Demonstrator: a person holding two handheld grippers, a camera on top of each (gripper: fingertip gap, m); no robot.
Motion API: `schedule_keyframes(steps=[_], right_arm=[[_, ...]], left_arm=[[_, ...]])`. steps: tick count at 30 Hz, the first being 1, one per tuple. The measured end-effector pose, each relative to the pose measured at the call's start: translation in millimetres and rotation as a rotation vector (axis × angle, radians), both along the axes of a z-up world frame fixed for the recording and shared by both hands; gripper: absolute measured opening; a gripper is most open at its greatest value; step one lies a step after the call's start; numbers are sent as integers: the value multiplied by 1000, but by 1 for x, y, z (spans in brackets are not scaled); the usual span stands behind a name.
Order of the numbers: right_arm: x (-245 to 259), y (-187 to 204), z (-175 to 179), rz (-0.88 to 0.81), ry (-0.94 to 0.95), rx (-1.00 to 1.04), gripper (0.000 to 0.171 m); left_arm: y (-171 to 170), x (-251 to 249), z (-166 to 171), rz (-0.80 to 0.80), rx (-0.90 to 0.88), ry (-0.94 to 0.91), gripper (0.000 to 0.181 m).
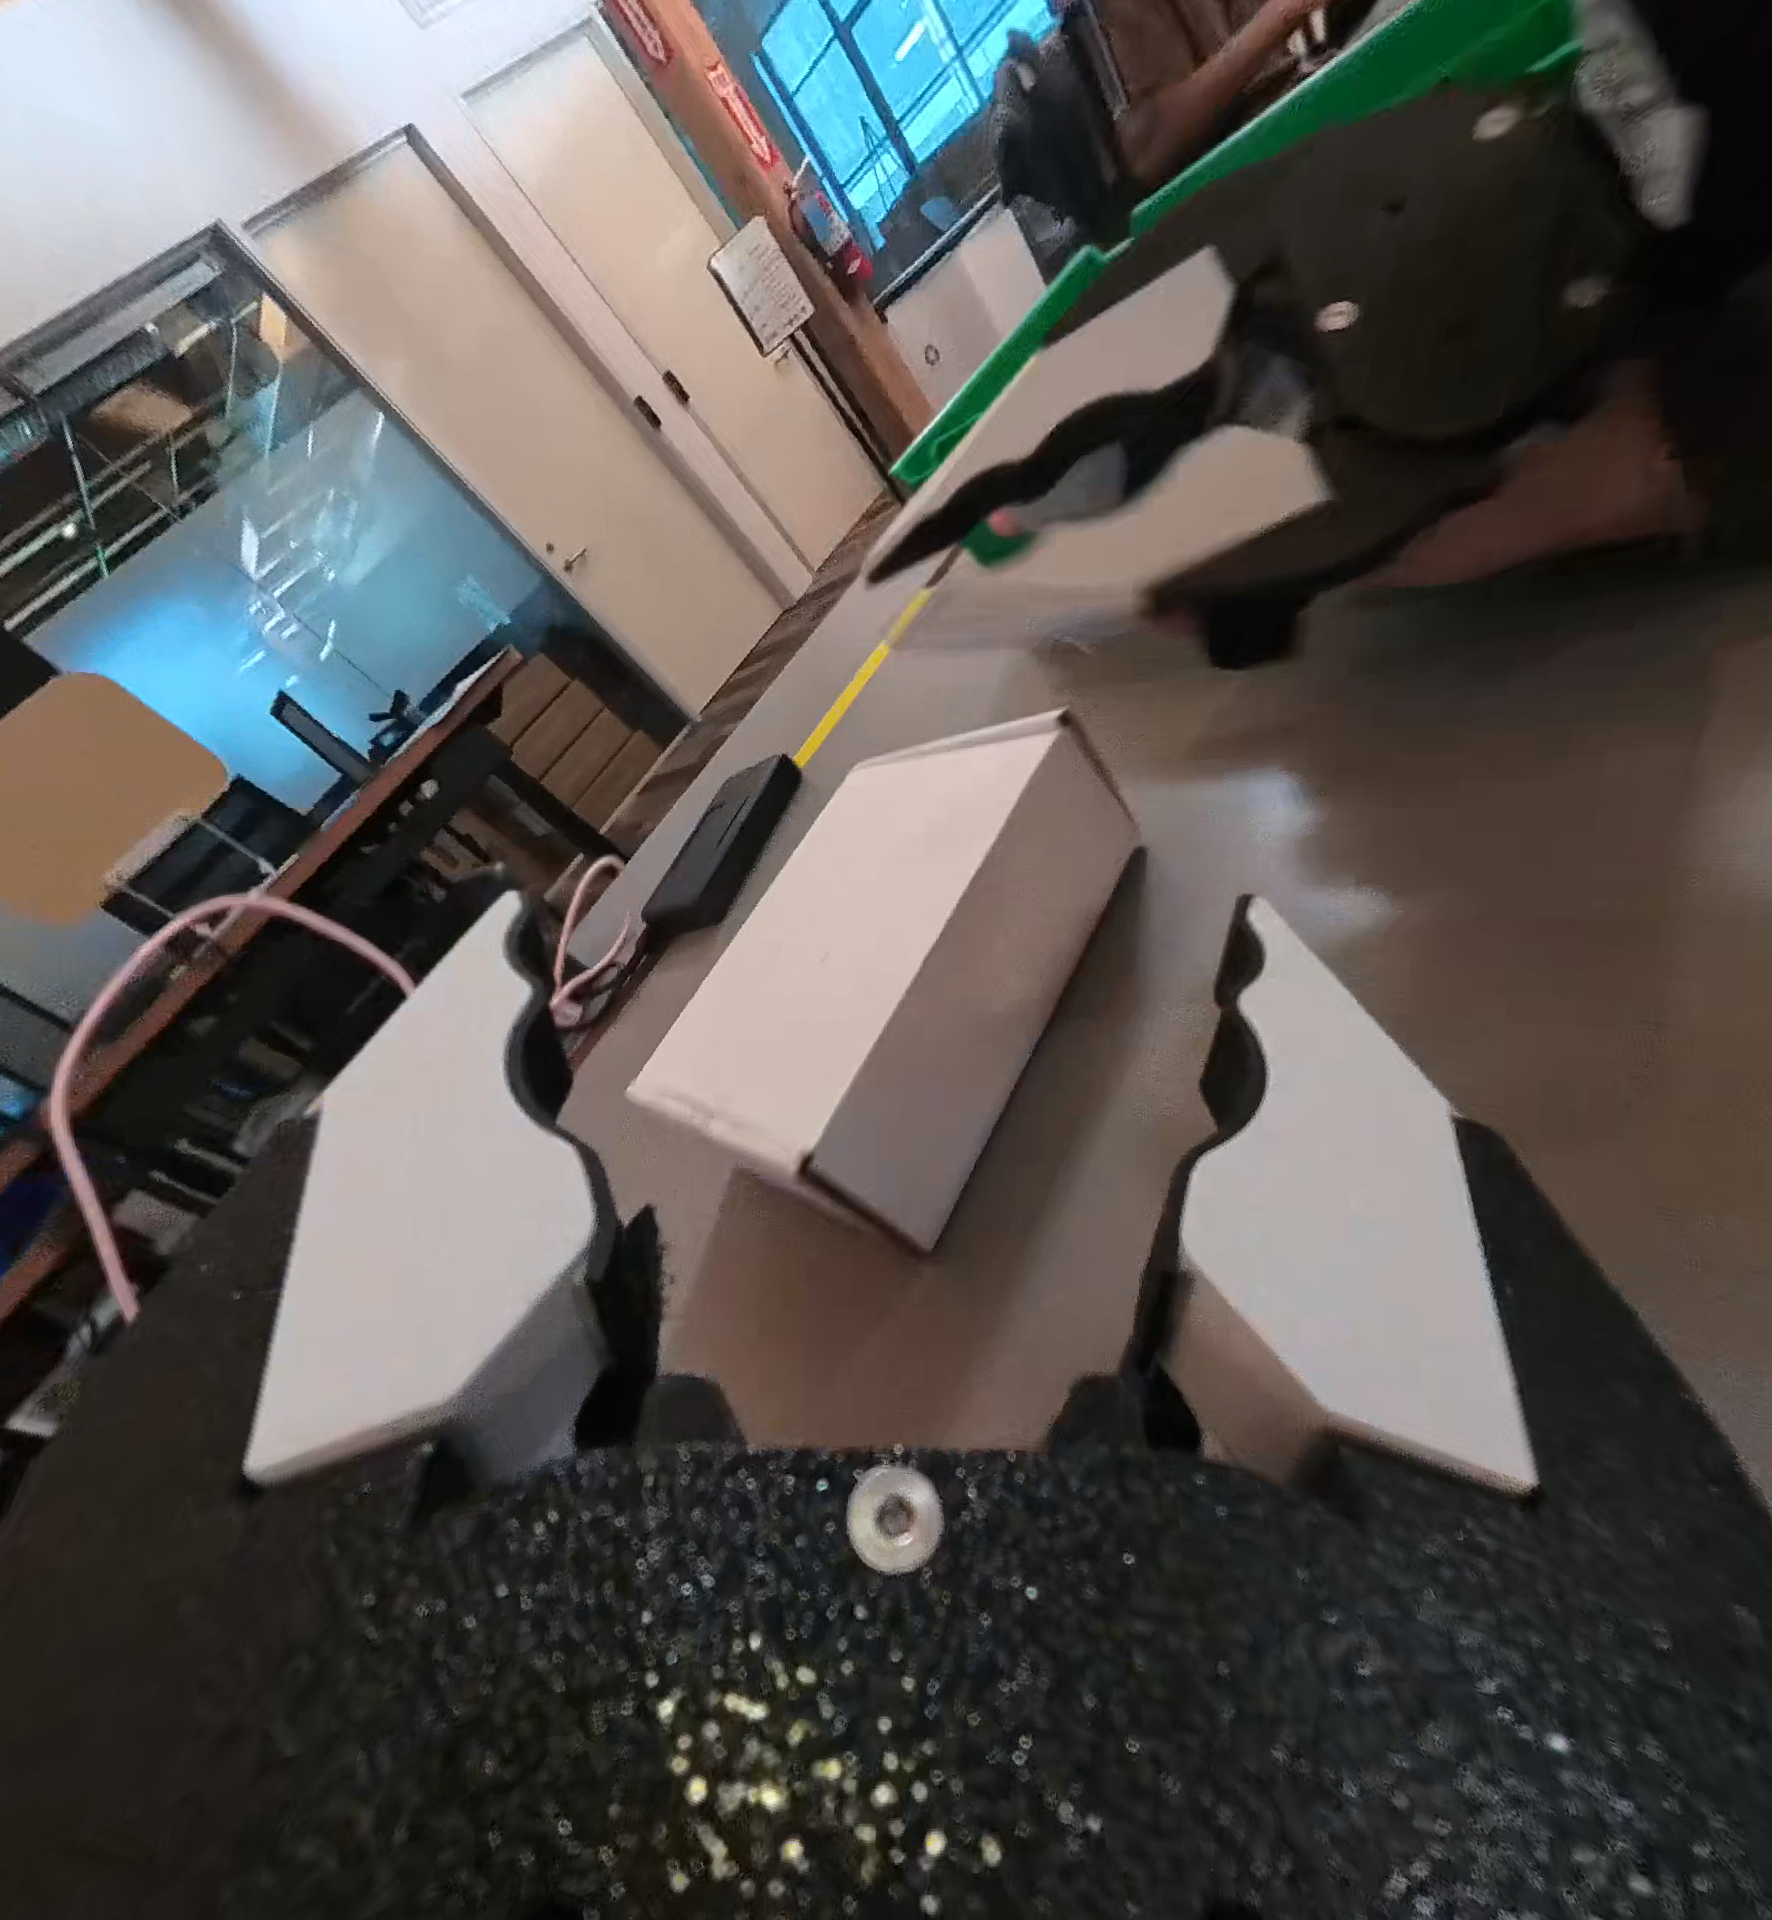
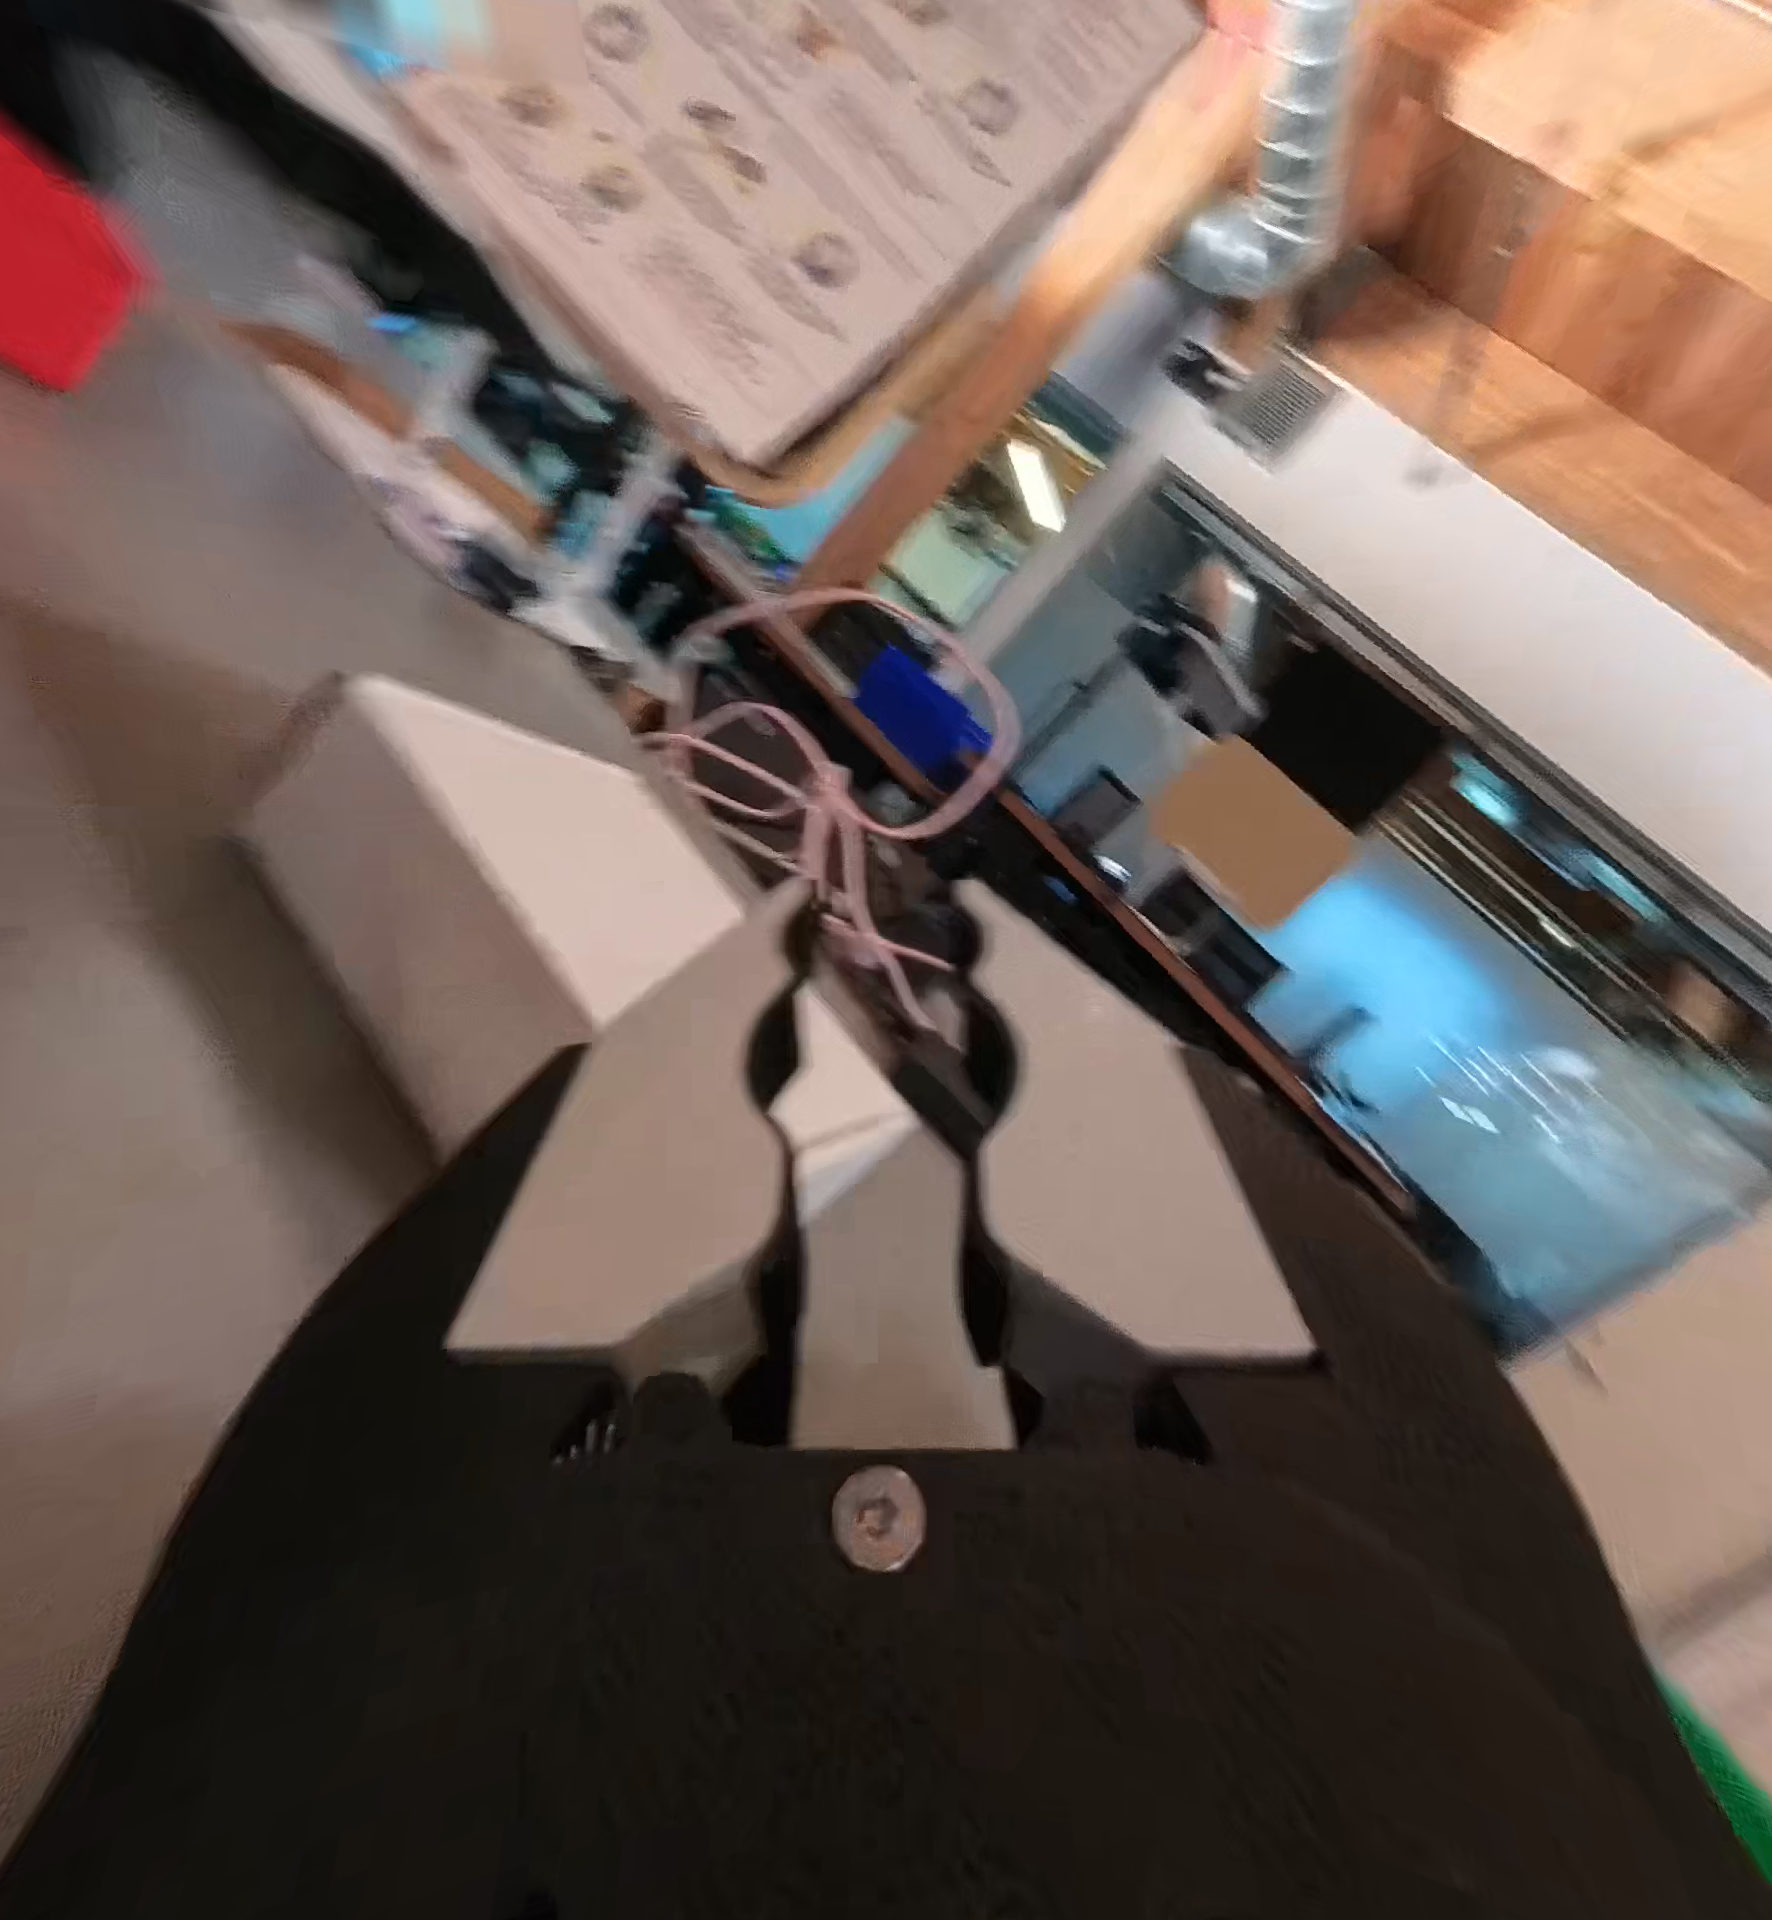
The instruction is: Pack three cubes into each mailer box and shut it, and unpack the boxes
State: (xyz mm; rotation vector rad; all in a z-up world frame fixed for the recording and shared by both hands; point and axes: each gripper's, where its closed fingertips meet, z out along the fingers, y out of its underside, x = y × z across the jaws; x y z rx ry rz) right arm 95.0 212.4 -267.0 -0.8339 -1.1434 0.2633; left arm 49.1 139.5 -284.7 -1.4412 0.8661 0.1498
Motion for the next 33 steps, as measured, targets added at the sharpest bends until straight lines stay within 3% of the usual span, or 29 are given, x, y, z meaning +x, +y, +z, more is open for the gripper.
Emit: schedule_keyframes(steps=[3, 8, 13, 16, 18, 20, 23, 26, 33], right_arm=[[-20, -23, -20, 109, -190, 18, 51], [-36, -28, -41, 130, -353, -152, 61], [-57, -32, -51, 123, -486, -191, 68], [-71, -30, -49, 159, -606, -285, 100], [-78, -19, -50, 168, -721, -389, 130], [-81, -7, -60, 167, -889, -460, 148], [-80, 1, -79, 202, -1117, -540, 149], [-73, 5, -93, 212, -1274, -643, 133], [-68, -5, -89, 320, -1341, -805, 123]], left_arm=[[6, -26, -3, -5, -64, -104, 122], [9, -32, -2, -73, -136, -280, 118], [5, -28, -8, -83, -140, -166, 119], [3, -26, -16, -99, -159, -114, 120], [1, -26, -20, -117, -179, -104, 121], [0, -28, -21, -131, -190, -112, 121], [-1, -33, -17, -139, -193, -130, 121], [-2, -40, -14, -135, -184, -118, 122], [-2, -50, -26, -86, -137, 80, 124]])
